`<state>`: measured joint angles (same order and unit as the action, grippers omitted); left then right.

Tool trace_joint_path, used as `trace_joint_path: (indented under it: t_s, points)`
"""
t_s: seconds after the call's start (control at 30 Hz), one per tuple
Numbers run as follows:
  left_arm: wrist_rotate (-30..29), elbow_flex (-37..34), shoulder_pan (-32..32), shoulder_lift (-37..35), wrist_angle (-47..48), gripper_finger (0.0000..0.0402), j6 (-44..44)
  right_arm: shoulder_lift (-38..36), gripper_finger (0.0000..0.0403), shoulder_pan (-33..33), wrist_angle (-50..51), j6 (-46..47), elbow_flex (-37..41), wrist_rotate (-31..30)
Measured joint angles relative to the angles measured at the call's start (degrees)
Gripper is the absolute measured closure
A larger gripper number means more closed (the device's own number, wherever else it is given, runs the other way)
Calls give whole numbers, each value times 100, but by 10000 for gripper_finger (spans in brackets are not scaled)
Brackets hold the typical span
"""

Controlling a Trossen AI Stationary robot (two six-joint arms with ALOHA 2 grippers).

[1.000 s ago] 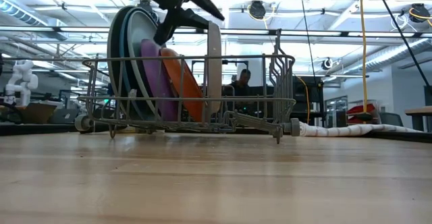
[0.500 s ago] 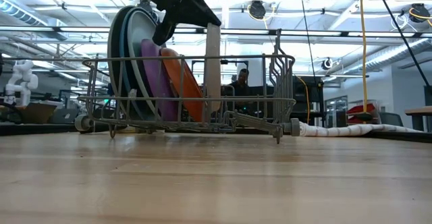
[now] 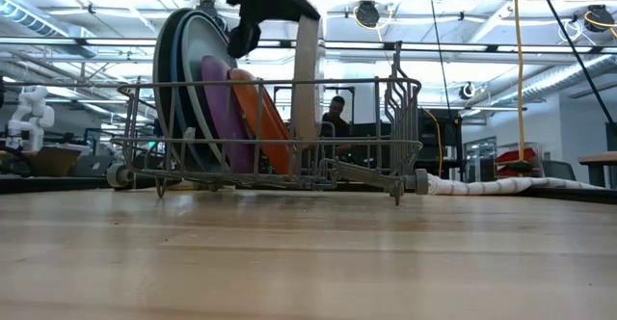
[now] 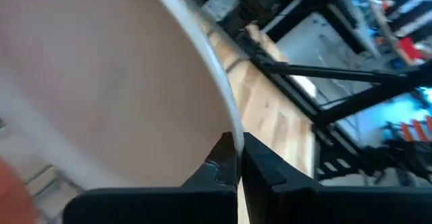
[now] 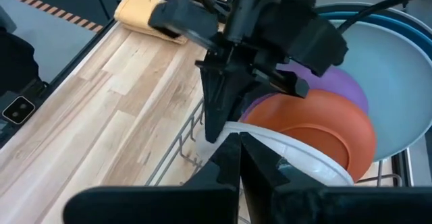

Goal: Sort dishes
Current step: Put the white plate into the green dish rack

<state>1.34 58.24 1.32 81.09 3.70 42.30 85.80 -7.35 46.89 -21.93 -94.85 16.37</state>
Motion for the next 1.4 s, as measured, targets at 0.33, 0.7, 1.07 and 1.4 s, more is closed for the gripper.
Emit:
trace_joint_path:
  t_s: [0.33,0.7,1.07,1.4]
  points:
    - [211,63,-347,-12,737,401,-52,0,403,2,31,-39,-2,1]
    - [329,57,-692,-12,940,395,-195,-2,403,50,32,-118,-2,0]
    - [372,48,-795,-8,931,390,-83,-2,403,72,172,-118,-2,2]
    - [532,39,-804,-4,962,308,-87,-2,403,72,227,-122,-2,19]
